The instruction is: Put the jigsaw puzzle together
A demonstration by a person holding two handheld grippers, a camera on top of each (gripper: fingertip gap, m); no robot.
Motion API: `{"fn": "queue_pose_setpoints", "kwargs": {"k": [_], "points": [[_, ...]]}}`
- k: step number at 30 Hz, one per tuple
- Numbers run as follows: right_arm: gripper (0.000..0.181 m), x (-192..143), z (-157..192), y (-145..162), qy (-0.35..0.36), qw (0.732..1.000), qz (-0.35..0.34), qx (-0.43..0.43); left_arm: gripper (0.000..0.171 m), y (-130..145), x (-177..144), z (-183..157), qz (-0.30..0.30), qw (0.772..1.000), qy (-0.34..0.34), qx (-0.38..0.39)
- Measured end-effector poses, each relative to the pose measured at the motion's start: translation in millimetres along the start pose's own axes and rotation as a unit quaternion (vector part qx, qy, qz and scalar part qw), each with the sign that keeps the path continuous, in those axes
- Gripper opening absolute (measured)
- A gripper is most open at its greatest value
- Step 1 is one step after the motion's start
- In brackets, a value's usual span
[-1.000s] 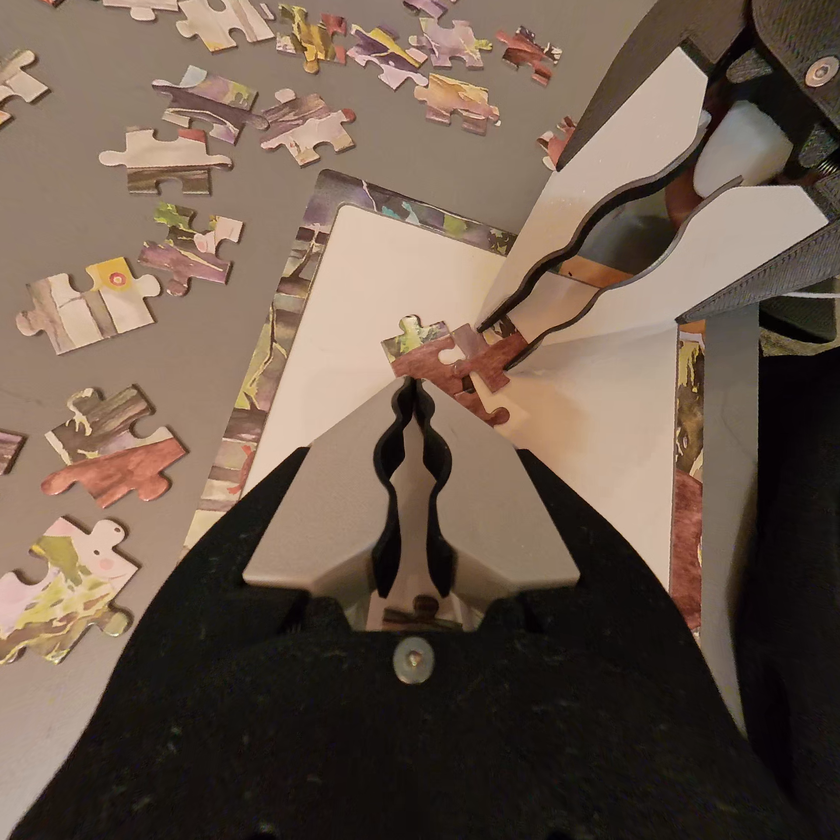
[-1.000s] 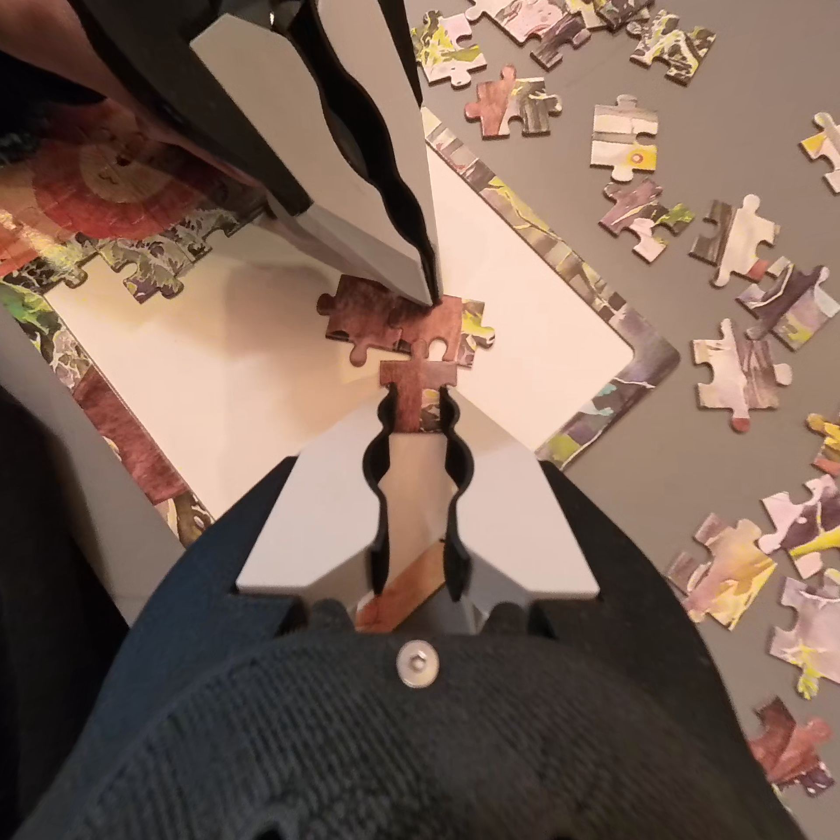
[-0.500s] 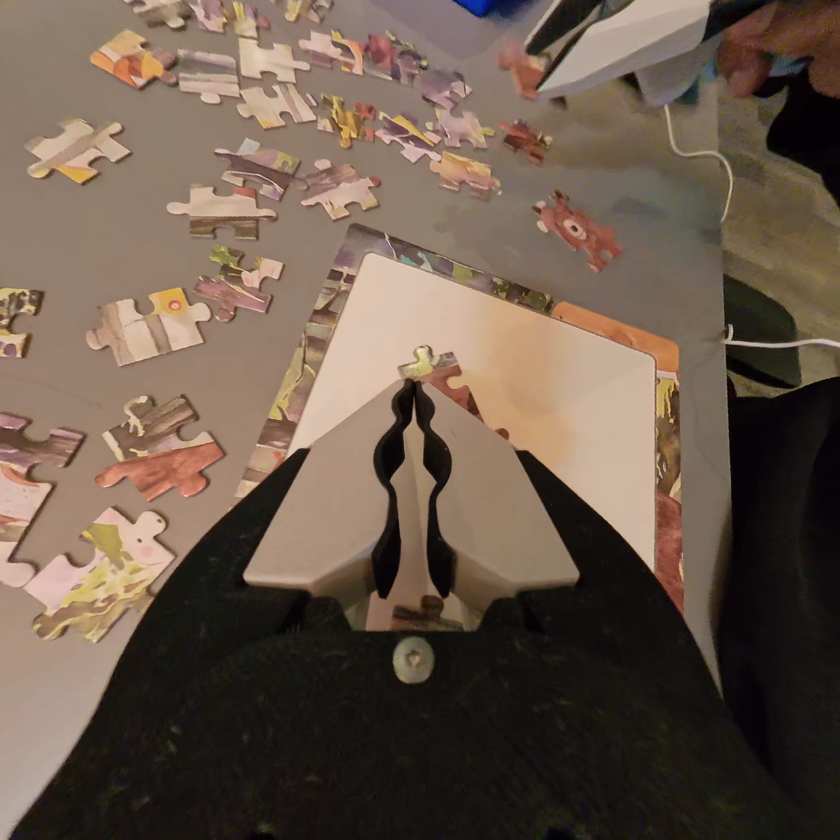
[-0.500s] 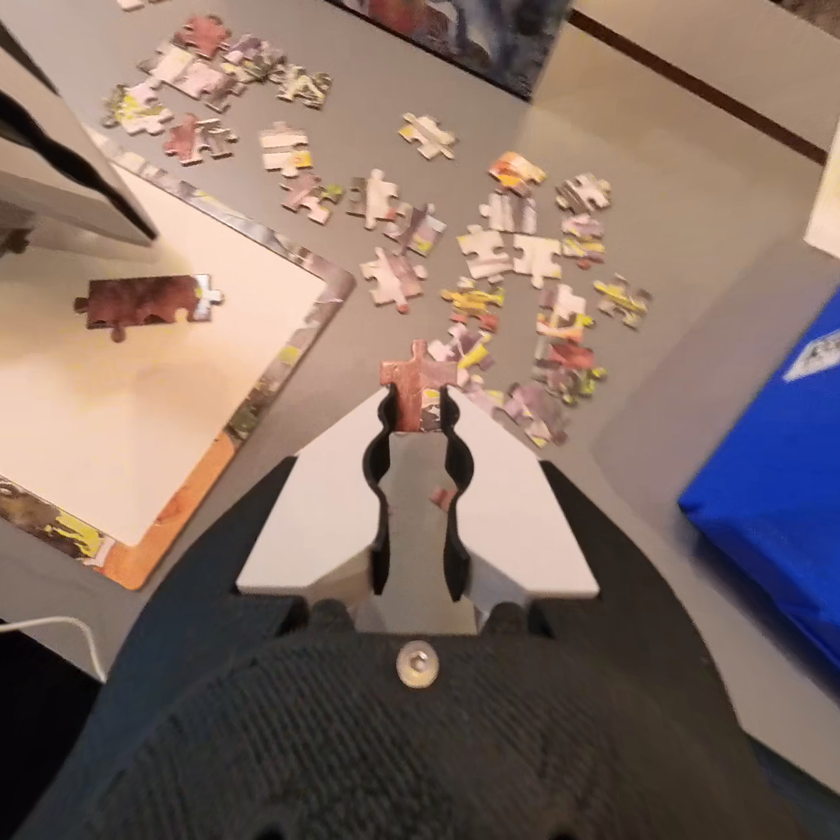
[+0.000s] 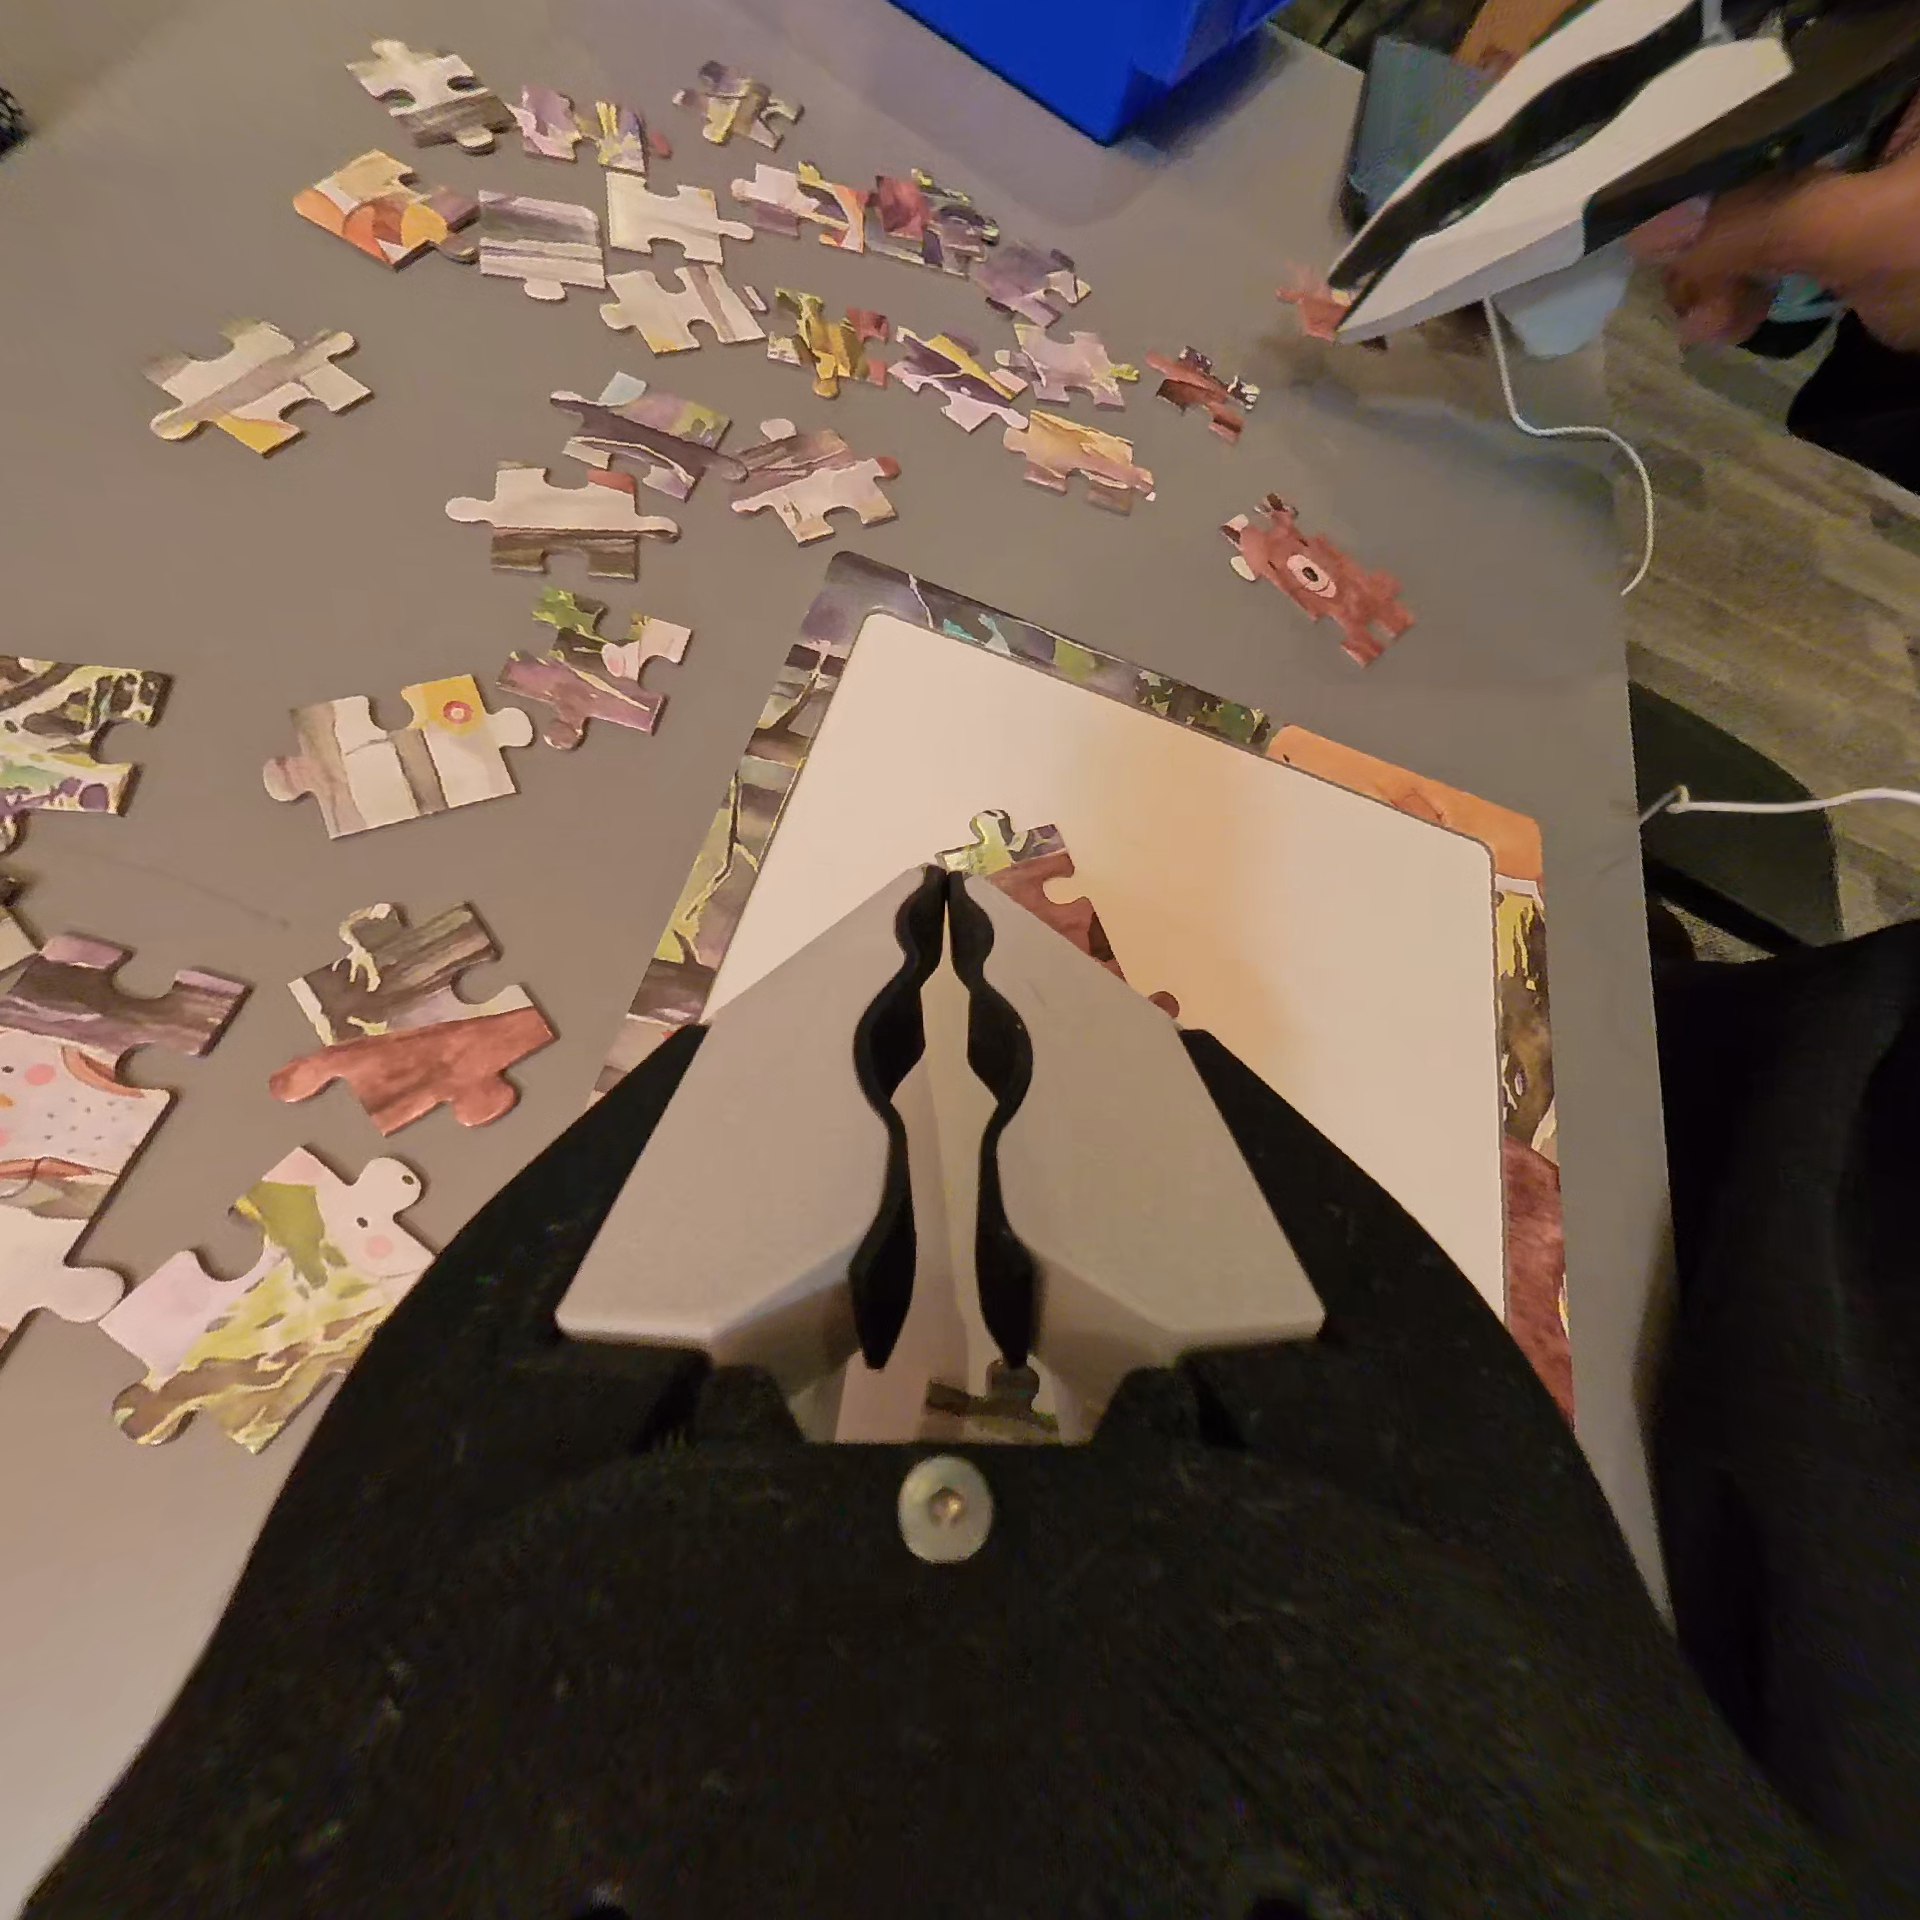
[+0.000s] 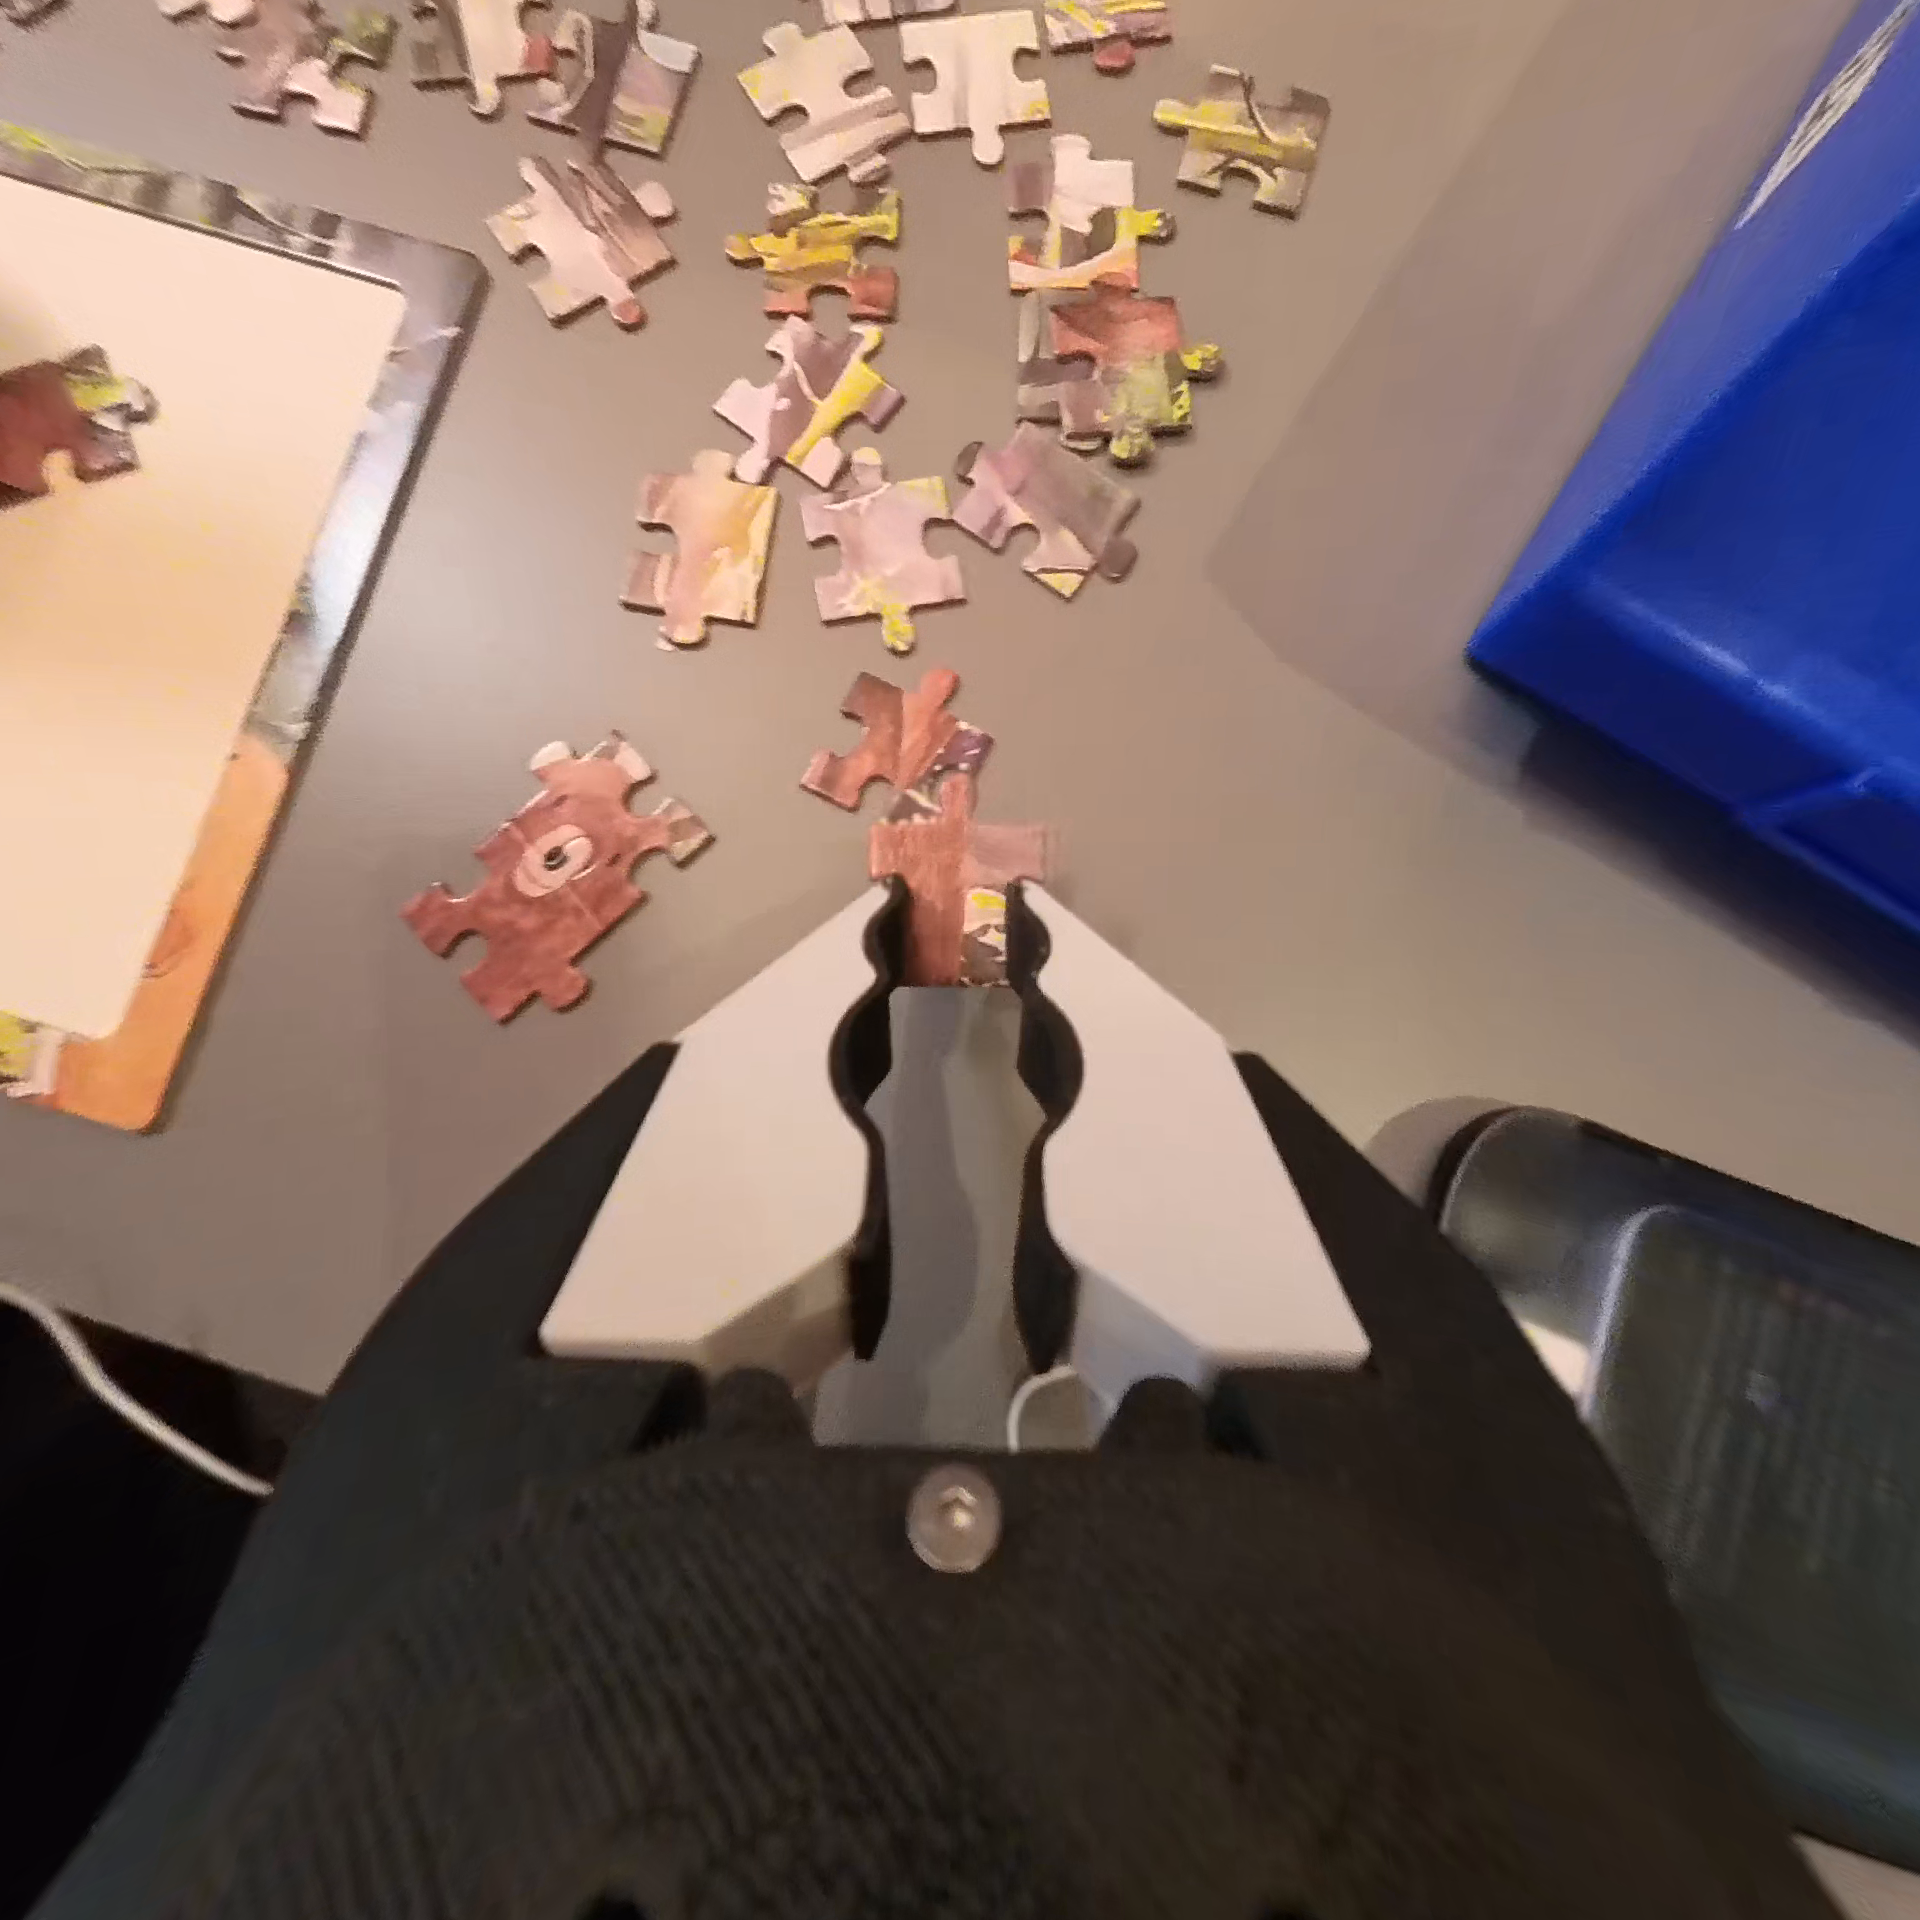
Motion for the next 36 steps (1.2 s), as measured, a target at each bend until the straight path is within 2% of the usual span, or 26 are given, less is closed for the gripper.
{"fn": "queue_pose_setpoints", "kwargs": {"k": [5,8,11,14,18,27,36], "points": [[0.017,-5.1,10.4,4.2,0.003,1.0,0.014,-0.021,0.0,2.1,2.4,-2.7,0.004,1.0,0.005,0.003],[0.016,-2.2,31.1,3.4,-0.054,0.998,0.012,-0.041,0.0,2.3,2.7,-4.2,0.004,1.0,0.004,0.01],[0.017,3.2,51.7,7.0,-0.097,0.988,0.037,-0.115,0.0,2.0,2.3,-5.1,0.003,1.0,0.002,0.015],[0.017,10.2,66.0,12.8,-0.132,0.967,0.069,-0.209,0.0,1.5,2.1,-6.3,0.001,1.0,0.002,0.018],[0.017,13.2,68.6,11.0,-0.169,0.939,0.087,-0.287,0.0,0.8,2.8,-8.2,0.0,1.0,0.002,0.023],[0.017,24.0,48.2,9.6,-0.197,0.92,0.126,-0.316,0.0,-1.3,2.8,-5.7,-0.006,1.0,-0.008,0.028],[0.017,27.7,45.6,8.5,-0.21,0.919,0.126,-0.309,0.0,-0.1,6.1,-4.4,-0.002,1.0,-0.002,0.021]]}}
Point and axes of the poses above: each gripper's, where its closed fingertips meet, x out along the fingers, y out of its underside, z = x × y across the jaws, the point moved 3 cm from there along -x, back along the fingers, and after that the axes turned 11 degrees about -y, right-handed, at the moved point
